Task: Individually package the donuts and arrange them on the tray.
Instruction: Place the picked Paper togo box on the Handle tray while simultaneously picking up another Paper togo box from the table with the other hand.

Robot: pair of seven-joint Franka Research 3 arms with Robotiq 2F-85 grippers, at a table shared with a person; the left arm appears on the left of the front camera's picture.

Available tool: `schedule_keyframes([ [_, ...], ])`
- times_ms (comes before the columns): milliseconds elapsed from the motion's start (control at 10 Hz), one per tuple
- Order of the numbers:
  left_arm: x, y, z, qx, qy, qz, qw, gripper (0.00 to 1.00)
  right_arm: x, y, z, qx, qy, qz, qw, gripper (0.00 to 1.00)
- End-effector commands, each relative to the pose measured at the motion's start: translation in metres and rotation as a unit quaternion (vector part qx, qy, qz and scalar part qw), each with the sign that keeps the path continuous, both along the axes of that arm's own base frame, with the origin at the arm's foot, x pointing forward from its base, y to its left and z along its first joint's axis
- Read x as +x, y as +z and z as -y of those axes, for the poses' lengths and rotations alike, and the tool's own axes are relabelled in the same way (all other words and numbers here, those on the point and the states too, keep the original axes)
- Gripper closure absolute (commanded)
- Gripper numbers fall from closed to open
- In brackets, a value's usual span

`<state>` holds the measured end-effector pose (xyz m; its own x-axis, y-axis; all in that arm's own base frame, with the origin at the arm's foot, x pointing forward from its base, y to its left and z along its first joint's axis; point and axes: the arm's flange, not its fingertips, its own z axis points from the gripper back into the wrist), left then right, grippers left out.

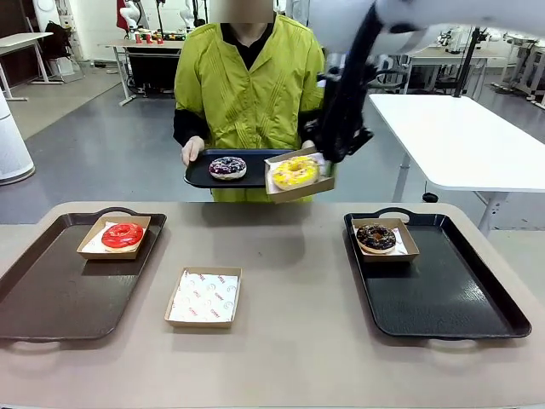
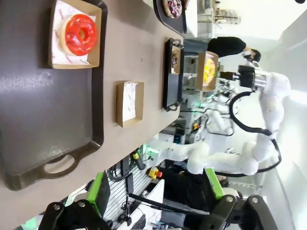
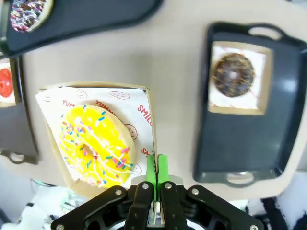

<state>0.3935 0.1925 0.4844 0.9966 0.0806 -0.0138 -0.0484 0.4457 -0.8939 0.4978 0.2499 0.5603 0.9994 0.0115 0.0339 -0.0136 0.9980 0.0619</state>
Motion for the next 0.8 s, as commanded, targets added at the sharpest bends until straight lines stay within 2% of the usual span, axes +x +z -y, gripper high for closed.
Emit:
schedule_keyframes([
  [0, 0.011, 0.030, 0.045, 0.062, -0.033, -0.019, 0.997, 0.00, -0.046, 0.007, 0.063, -0.017, -0.003, 0.028, 0.999, 0.98],
  [100, 0.015, 0.043, 0.073, 0.086, -0.051, -0.020, 0.995, 0.00, -0.056, 0.005, 0.081, -0.023, 0.000, 0.025, 0.999, 0.98],
  [300, 0.026, 0.058, 0.136, 0.154, -0.085, -0.026, 0.984, 0.00, -0.072, -0.019, 0.130, -0.037, -0.007, 0.023, 0.999, 0.98],
  [500, 0.032, 0.048, 0.201, 0.221, -0.117, -0.041, 0.967, 0.00, -0.073, -0.055, 0.167, -0.024, -0.020, 0.001, 1.000, 0.98],
  [700, 0.040, 0.023, 0.255, 0.277, -0.141, -0.057, 0.949, 0.00, -0.073, -0.087, 0.188, -0.013, -0.034, -0.012, 0.999, 0.98],
])
